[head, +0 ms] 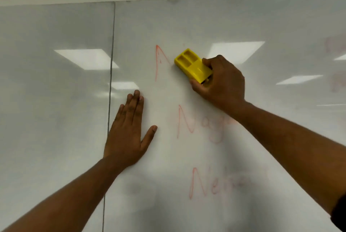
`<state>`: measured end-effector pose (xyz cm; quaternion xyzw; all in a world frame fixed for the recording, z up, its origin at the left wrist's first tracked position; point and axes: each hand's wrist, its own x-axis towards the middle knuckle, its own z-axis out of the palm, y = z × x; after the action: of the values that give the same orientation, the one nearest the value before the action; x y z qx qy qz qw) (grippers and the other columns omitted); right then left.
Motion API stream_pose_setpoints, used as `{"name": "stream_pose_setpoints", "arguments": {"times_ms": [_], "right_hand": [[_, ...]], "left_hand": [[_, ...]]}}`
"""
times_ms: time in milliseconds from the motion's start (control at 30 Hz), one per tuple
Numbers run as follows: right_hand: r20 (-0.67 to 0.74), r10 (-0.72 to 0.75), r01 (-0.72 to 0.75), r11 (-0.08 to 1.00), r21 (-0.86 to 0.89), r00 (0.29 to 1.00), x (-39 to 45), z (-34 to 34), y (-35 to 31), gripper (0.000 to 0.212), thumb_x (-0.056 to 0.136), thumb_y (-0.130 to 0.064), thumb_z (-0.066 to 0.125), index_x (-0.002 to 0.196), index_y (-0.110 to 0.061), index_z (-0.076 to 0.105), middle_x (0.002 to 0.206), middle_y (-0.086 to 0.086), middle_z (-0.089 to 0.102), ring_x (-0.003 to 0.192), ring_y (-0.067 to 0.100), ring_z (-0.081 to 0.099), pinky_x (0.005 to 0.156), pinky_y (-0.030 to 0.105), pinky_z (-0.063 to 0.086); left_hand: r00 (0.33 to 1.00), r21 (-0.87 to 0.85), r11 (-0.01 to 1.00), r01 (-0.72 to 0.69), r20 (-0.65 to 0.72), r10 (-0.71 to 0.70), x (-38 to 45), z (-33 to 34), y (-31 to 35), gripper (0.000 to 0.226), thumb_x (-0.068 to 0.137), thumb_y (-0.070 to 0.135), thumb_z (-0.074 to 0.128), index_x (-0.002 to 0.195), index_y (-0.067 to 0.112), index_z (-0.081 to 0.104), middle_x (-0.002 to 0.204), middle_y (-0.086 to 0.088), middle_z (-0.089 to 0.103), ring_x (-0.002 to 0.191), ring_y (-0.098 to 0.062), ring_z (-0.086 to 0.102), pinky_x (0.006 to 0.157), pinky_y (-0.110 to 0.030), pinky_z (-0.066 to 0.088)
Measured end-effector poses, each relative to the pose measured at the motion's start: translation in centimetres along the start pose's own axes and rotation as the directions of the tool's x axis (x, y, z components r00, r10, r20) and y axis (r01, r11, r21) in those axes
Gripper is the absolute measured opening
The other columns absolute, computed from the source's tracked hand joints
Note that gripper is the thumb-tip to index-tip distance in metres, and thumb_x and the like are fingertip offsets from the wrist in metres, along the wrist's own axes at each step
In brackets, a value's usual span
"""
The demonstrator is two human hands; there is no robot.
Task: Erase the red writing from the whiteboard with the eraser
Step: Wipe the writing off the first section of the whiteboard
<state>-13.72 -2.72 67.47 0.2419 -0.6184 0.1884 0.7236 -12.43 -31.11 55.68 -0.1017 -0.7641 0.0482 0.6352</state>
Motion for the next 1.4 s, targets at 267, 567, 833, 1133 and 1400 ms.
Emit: {"name": "stream_pose_setpoints", "arguments": {"times_ms": [267,567,833,1133,1400], "right_hand": [[0.004,0.123,-0.123,0.992,0.029,0.992,3.2,0.2,-1.3,0.061,0.077,-0.056,0.075,0.124,-0.019,0.062,0.115,0.002,0.066,0.102,0.027,0.065,0.078,0.037,0.049],[-0.098,0.231,-0.233,0.973,-0.002,0.968,5.7,1.1,-0.7,0.059,0.079,-0.055,0.072,0.124,-0.019,0.062,0.119,0.001,0.065,0.106,0.026,0.064,0.083,0.038,0.049],[0.018,-0.068,0.068,0.998,0.013,0.998,0.8,3.0,-5.1,0.061,0.08,-0.057,0.071,0.127,-0.019,0.064,0.113,0.0,0.065,0.099,0.022,0.064,0.072,0.033,0.048],[-0.063,0.153,-0.152,0.988,0.022,0.986,6.8,2.8,-3.4,0.06,0.081,-0.056,0.068,0.127,-0.019,0.062,0.119,0.002,0.065,0.108,0.025,0.062,0.086,0.037,0.047],[0.074,-0.095,0.089,0.993,0.08,0.993,3.3,3.6,-5.0,0.064,0.078,-0.056,0.074,0.13,-0.021,0.063,0.118,0.001,0.066,0.107,0.024,0.064,0.082,0.035,0.05]], "left_hand": [[0.999,0.046,0.999,-0.001,-0.032,0.002,-1.1,0.0,-1.2,0.088,0.105,0.062,0.031,0.17,0.007,0.006,0.18,-0.005,0.001,0.166,-0.021,0.002,0.135,-0.037,0.005],[0.999,0.055,0.998,-0.01,-0.053,0.012,-1.3,0.1,-1.3,0.086,0.105,0.059,0.031,0.17,0.008,0.007,0.18,-0.005,0.003,0.166,-0.02,0.002,0.134,-0.036,0.005],[0.999,0.059,0.998,-0.017,-0.048,0.02,-1.2,0.3,-1.4,0.086,0.105,0.06,0.031,0.17,0.009,0.007,0.18,-0.005,0.002,0.166,-0.02,0.002,0.135,-0.036,0.006],[0.998,0.059,0.998,-0.019,-0.064,0.023,-1.3,0.3,-1.6,0.085,0.106,0.058,0.033,0.17,0.009,0.008,0.18,-0.004,0.003,0.166,-0.021,0.004,0.134,-0.04,0.01],[0.999,0.041,0.999,-0.016,-0.052,0.018,-1.3,0.2,-1.5,0.084,0.106,0.058,0.033,0.17,0.009,0.01,0.18,-0.004,0.003,0.166,-0.02,0.003,0.134,-0.04,0.01]]}}
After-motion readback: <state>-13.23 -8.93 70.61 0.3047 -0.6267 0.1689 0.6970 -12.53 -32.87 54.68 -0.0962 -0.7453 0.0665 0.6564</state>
